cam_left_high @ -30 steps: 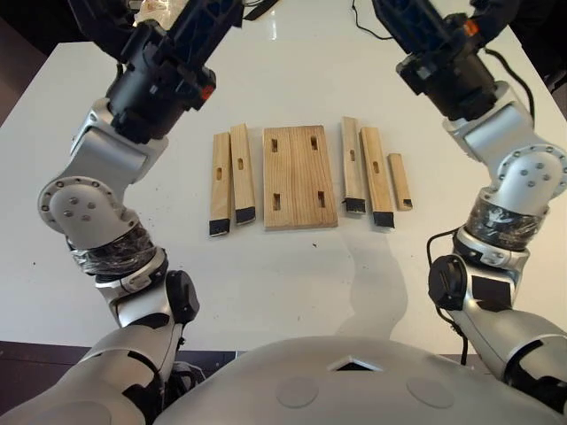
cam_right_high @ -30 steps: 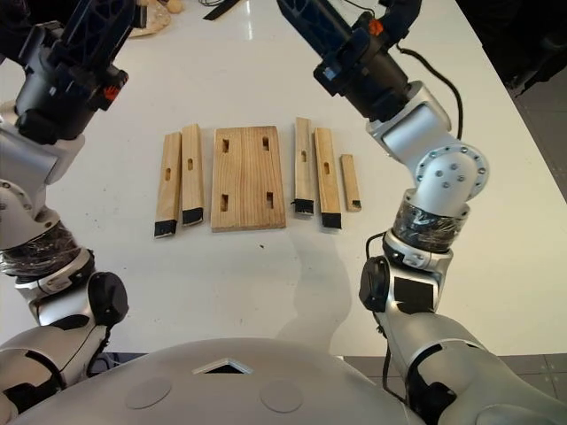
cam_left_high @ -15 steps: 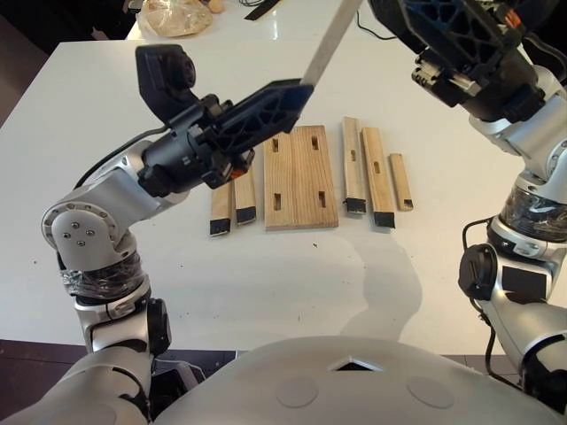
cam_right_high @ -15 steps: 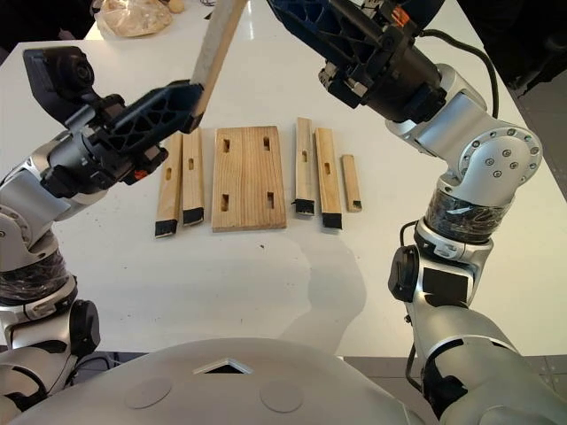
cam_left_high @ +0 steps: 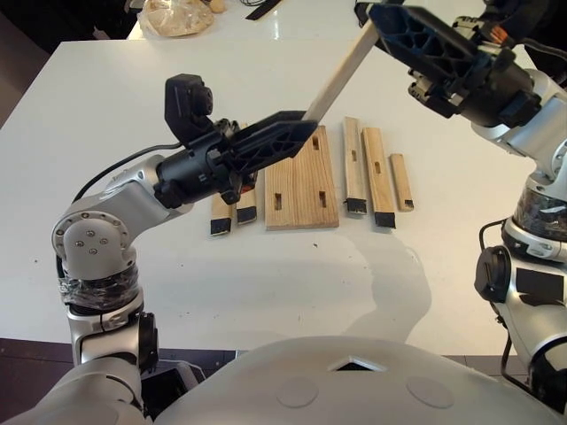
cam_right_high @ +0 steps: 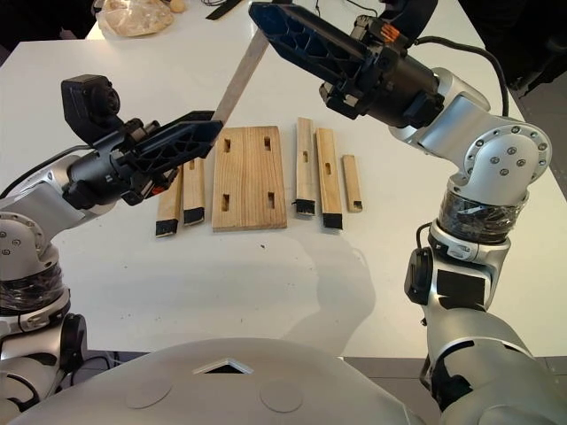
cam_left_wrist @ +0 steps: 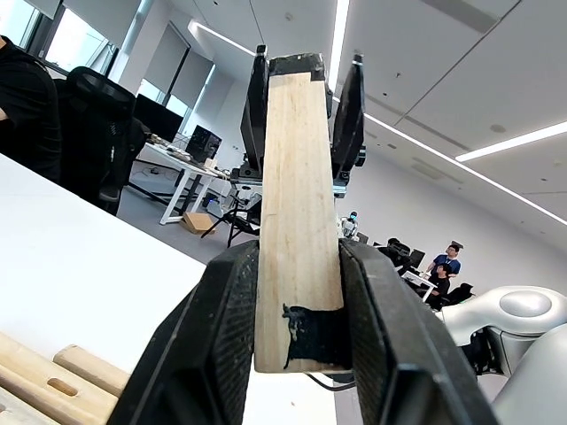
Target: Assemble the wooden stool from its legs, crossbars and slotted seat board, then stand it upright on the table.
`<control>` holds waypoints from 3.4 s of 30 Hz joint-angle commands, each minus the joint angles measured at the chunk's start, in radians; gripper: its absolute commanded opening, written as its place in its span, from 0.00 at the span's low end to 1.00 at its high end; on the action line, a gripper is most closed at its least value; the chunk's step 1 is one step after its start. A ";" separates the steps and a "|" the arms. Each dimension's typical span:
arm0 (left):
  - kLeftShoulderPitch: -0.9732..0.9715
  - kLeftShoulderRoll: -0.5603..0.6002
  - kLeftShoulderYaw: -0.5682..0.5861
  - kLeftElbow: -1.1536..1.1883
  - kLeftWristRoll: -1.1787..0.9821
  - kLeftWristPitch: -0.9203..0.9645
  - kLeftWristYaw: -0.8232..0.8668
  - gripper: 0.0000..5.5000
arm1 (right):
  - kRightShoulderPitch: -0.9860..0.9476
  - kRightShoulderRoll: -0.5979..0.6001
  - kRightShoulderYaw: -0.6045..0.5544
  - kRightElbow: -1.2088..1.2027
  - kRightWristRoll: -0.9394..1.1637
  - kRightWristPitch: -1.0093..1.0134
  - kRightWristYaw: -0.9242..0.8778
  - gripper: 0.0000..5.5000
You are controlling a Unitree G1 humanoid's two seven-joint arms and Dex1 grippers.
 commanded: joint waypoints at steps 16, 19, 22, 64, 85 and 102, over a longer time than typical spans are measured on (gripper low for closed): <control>0.072 0.050 -0.165 0.085 0.568 -0.231 -0.167 0.45 | 0.022 -0.036 0.057 -0.036 -0.240 -0.121 0.133 0.24; 0.166 0.123 -0.277 0.152 0.805 -0.370 -0.259 0.45 | -0.025 -0.070 0.119 0.069 -0.489 -0.295 0.196 0.24; 0.212 0.120 -0.285 0.230 0.912 -0.448 -0.257 0.45 | -0.048 -0.107 0.167 0.187 -0.676 -0.435 0.265 0.24; -0.324 -0.679 -0.191 0.781 1.315 -0.707 0.622 0.45 | -0.158 -0.165 0.357 1.032 -1.306 -1.188 1.015 0.24; -0.314 -0.667 -0.173 0.761 1.285 -0.660 0.563 0.45 | -0.076 -0.145 0.279 1.229 -1.320 -1.197 0.991 0.24; -0.300 -0.706 -0.176 0.740 1.271 -0.655 0.574 0.45 | -0.078 -0.156 0.464 1.324 -1.481 -1.215 0.913 0.24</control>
